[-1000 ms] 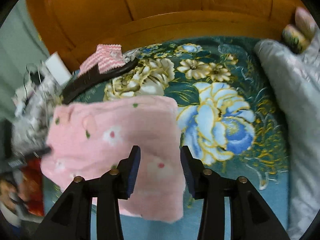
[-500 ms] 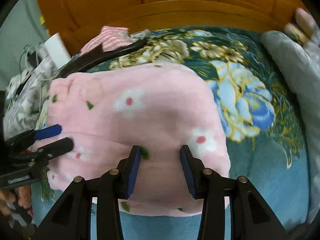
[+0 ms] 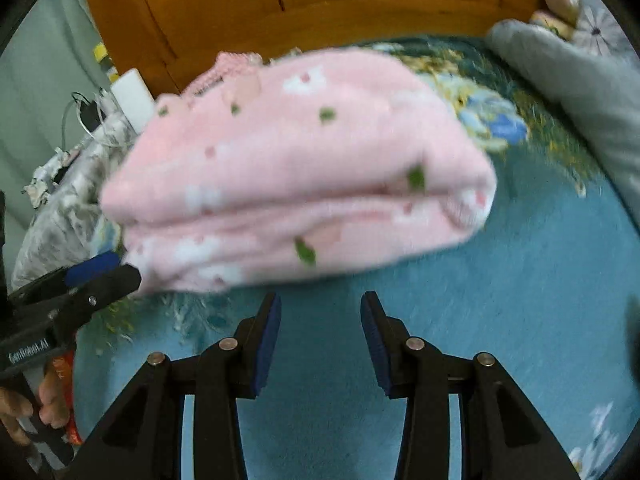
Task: Fold clothes
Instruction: 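Lower the folded garment onto the bed and open both grippers, then withdraw both open grippers from the folded pink garment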
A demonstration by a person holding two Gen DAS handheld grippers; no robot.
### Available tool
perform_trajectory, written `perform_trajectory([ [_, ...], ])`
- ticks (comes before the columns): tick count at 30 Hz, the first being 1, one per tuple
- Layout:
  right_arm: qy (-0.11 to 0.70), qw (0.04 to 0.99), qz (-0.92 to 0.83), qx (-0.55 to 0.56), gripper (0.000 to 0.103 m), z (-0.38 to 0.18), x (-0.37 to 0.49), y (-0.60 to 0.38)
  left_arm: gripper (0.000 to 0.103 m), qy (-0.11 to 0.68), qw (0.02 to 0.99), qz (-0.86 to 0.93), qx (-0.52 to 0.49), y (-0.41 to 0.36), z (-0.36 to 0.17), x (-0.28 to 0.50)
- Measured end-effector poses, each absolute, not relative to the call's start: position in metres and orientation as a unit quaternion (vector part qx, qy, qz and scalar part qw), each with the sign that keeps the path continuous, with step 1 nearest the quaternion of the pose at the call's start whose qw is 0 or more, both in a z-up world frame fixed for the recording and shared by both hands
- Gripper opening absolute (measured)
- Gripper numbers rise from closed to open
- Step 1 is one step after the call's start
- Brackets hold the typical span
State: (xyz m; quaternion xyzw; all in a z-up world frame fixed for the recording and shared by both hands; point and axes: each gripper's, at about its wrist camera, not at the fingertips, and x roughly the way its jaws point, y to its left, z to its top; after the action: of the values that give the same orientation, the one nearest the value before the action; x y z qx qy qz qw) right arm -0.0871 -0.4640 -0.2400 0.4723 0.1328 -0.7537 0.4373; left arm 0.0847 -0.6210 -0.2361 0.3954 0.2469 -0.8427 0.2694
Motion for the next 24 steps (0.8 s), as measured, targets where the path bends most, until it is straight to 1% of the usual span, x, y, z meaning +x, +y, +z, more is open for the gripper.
perform_trajectory([
  [2, 0.132, 0.42, -0.761, 0.476, 0.043, -0.248, -0.087, -0.466, 0.071, 0.245, 0.278, -0.835, 0.406, -0.618, -0.248, 0.086],
  [3, 0.133, 0.412, -0.765, 0.476, 0.046, -0.251, -0.088, -0.467, 0.072, 0.245, 0.282, -0.832, 0.409, -0.617, -0.254, 0.087],
  [4, 0.138, 0.404, -0.772, 0.471, 0.056, -0.253, -0.087, -0.469, 0.074, 0.243, 0.288, -0.83, 0.411, -0.616, -0.259, 0.086],
  [5, 0.144, 0.401, -0.777, 0.464, 0.059, -0.254, -0.086, -0.472, 0.077, 0.239, 0.294, -0.829, 0.412, -0.616, -0.263, 0.085],
  [8, 0.164, 0.397, -0.785, 0.446, 0.06, -0.26, -0.079, -0.481, 0.083, 0.23, 0.305, -0.828, 0.41, -0.615, -0.273, 0.081],
  [10, 0.173, 0.394, -0.791, 0.436, 0.071, -0.263, -0.074, -0.486, 0.087, 0.217, 0.312, -0.834, 0.401, -0.611, -0.276, 0.079],
  [11, 0.174, 0.393, -0.794, 0.43, 0.072, -0.264, -0.073, -0.487, 0.091, 0.21, 0.315, -0.836, 0.398, -0.608, -0.278, 0.077],
  [17, 0.174, 0.382, -0.813, 0.404, 0.073, -0.268, -0.065, -0.49, 0.101, 0.173, 0.332, -0.836, 0.402, -0.597, -0.284, 0.071],
  [24, 0.17, 0.378, -0.816, 0.402, 0.077, -0.27, -0.064, -0.491, 0.103, 0.176, 0.337, -0.833, 0.402, -0.6, -0.289, 0.071],
])
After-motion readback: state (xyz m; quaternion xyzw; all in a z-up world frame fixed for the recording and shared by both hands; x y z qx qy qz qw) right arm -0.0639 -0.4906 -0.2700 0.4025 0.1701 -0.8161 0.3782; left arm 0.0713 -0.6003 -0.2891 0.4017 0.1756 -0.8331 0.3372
